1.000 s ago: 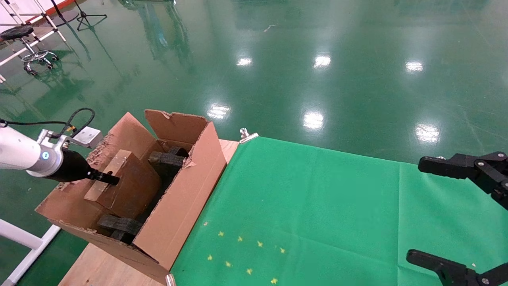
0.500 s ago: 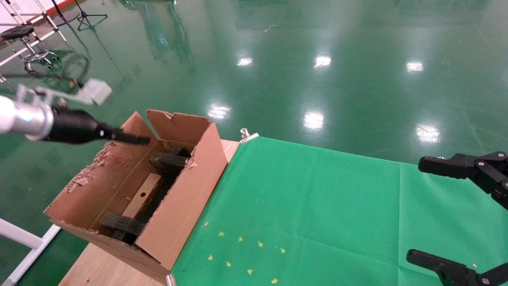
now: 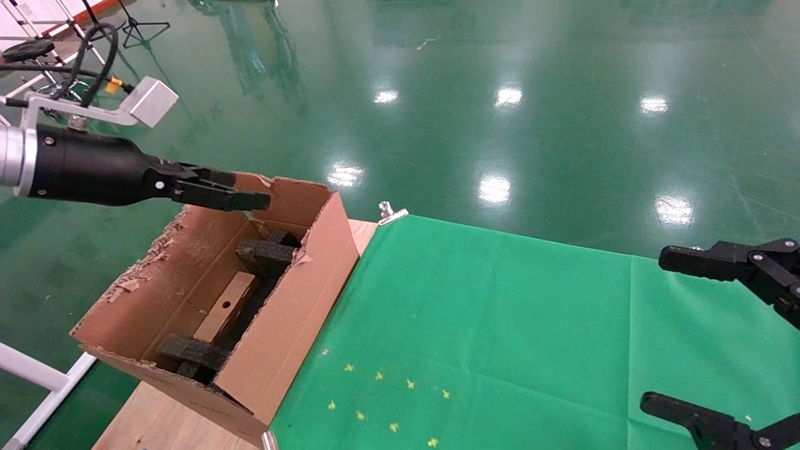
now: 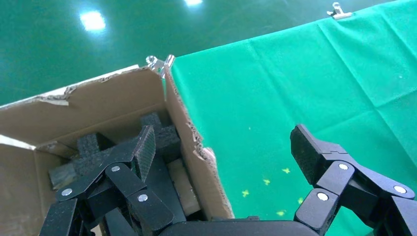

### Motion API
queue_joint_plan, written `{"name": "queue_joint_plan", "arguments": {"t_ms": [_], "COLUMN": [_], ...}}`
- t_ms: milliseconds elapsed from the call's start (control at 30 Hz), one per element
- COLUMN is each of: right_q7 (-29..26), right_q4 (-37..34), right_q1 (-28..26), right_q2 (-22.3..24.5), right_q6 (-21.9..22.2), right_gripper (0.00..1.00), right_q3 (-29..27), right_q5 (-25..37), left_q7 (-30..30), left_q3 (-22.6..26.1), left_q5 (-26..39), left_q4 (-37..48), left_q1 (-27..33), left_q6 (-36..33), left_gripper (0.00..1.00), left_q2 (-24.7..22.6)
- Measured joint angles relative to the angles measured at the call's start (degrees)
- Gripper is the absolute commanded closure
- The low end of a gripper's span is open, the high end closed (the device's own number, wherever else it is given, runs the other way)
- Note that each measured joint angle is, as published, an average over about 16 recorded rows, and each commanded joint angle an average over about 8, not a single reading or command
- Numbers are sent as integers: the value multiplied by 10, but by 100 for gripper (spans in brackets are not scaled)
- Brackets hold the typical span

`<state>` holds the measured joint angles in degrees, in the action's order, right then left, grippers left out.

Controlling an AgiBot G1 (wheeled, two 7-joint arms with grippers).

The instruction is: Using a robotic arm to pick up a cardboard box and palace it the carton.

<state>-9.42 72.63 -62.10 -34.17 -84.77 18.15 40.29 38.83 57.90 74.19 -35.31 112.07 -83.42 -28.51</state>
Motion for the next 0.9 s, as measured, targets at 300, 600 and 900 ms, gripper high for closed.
{"name": "queue_joint_plan", "arguments": {"t_ms": [300,600,900], "right_q7": [0,0,0], "right_q4": [0,0,0], "right_q1": [0,0,0], "right_q2": [0,0,0], "right_q6": [0,0,0], "right_gripper": [0,0,0], "right_q3": [0,0,0], "right_q5": [0,0,0], "left_q7": [-20,-63,-110], "left_q3": [-33,-97,-167], "left_q5": [-27,-76,-130], "left_q4": [-37,-94,-157], "left_q1": [-37,-114,-199], "left_q6": [-5,-9,-12], "left_gripper": [0,0,0], "left_q2": [-2,-12,-24]}}
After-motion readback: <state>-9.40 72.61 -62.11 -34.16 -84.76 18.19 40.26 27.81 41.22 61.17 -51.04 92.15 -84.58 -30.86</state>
